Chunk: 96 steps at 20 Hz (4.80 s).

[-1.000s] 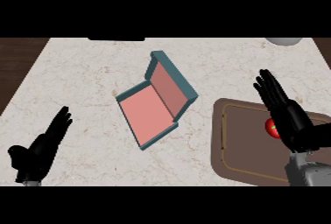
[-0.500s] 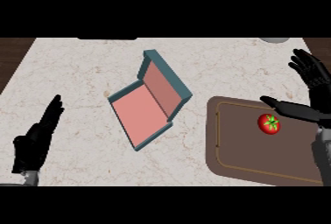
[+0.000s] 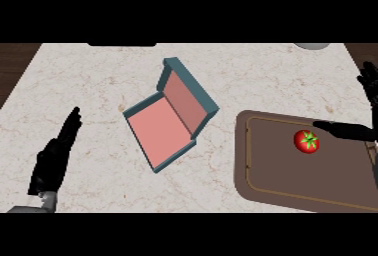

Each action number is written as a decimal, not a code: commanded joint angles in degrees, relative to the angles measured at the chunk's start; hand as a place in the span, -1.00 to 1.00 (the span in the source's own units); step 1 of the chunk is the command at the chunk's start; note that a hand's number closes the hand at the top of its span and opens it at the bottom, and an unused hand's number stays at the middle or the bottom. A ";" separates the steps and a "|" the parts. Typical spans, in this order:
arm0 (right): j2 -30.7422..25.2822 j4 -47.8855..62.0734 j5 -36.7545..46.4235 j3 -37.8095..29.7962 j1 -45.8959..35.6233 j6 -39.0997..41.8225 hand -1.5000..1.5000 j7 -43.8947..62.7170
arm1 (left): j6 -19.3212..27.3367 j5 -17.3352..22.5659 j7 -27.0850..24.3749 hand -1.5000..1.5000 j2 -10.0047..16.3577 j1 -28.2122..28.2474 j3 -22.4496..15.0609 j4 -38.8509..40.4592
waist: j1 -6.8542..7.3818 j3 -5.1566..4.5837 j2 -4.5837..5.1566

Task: Pick the tomato from the tray and place it in the cardboard box

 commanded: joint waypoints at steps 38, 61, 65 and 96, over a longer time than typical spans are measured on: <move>-3.78 -7.23 32.12 16.09 2.29 27.85 -1.00 30.63 | -6.05 -7.52 0.45 0.00 -7.10 0.91 6.18 -0.36 | -0.36 -0.01 -0.18; 2.56 -5.53 40.65 13.40 1.46 29.91 -1.00 29.91 | -11.44 -10.09 -1.23 0.00 -9.22 3.42 12.28 -1.49 | -0.36 -0.03 -0.23; 2.31 5.88 43.23 12.23 -2.41 26.56 -1.00 23.45 | -12.50 -10.59 3.21 0.00 -9.41 -0.94 12.77 -2.96 | -0.24 0.00 -0.14; 12.47 -43.80 65.10 27.04 19.45 16.42 1.00 43.05 | -12.89 -13.19 1.89 0.00 -12.16 3.21 12.48 -4.98 | -0.90 -0.04 -0.37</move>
